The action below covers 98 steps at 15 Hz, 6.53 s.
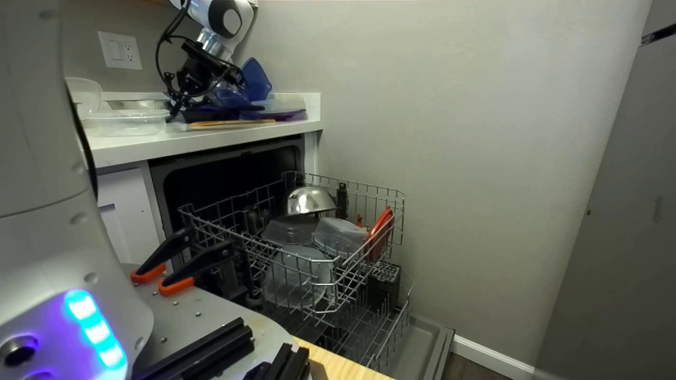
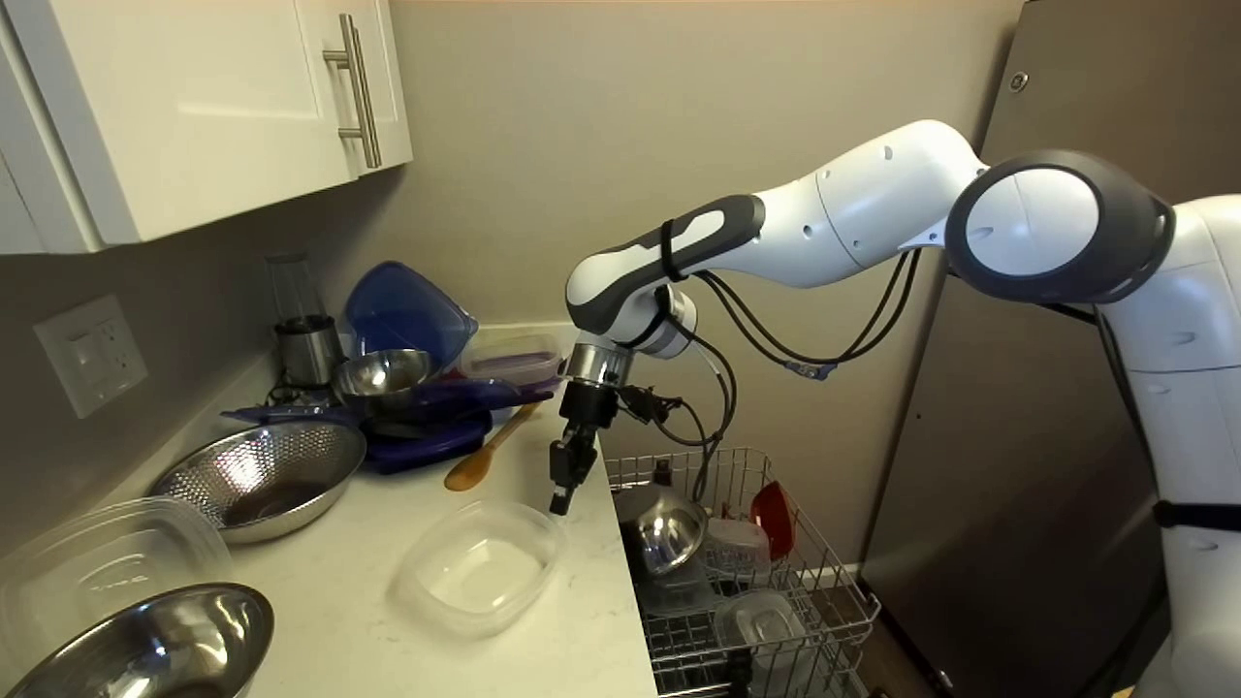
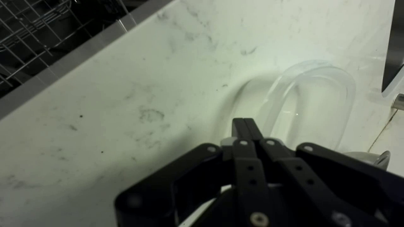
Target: Pick up the clear bowl from the front of the counter and put it in the dishwasher.
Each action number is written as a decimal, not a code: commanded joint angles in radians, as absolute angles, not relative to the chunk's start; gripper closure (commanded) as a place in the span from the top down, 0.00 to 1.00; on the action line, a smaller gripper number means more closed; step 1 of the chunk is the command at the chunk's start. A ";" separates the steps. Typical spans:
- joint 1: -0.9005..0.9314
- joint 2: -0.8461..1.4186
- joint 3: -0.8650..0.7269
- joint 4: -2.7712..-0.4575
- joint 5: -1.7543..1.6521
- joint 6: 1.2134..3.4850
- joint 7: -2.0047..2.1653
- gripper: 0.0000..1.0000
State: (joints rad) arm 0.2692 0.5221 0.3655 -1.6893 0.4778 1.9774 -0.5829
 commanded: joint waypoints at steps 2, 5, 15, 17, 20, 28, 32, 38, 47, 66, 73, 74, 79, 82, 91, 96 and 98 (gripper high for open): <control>0.275 0.521 0.374 -1.689 0.451 1.989 -0.554 0.32; 0.277 0.529 0.380 -1.684 0.459 1.985 -0.562 0.51; 0.275 0.565 0.420 -1.647 0.490 1.990 -0.606 1.00; 0.273 0.570 0.428 -1.638 0.493 1.992 -0.608 1.00; 0.265 0.586 0.447 -1.626 0.509 1.981 -0.635 0.75; 0.264 0.604 0.460 -1.619 0.509 1.975 -0.657 0.28; 0.263 0.606 0.461 -1.615 0.509 1.973 -0.657 0.02; 0.224 0.603 0.500 -1.611 0.604 1.966 -0.760 0.04; 0.159 0.422 0.426 -1.717 0.706 1.910 -0.917 0.04; 0.185 -0.070 0.218 -2.020 0.045 1.924 -0.455 0.04; 0.306 0.070 0.313 -1.975 -0.432 1.955 -0.114 0.04; 0.324 0.095 0.319 -1.964 -0.504 1.937 -0.073 0.04; 0.394 0.208 0.316 -1.927 -0.735 1.865 0.044 0.04; 0.406 0.252 0.309 -1.920 -0.785 1.863 0.069 0.04; 0.415 0.344 0.285 -1.977 -0.910 1.972 0.295 0.04; 0.442 0.427 0.274 -1.960 -0.973 2.010 0.376 0.04; 0.442 0.439 0.272 -1.959 -0.981 2.032 0.387 0.04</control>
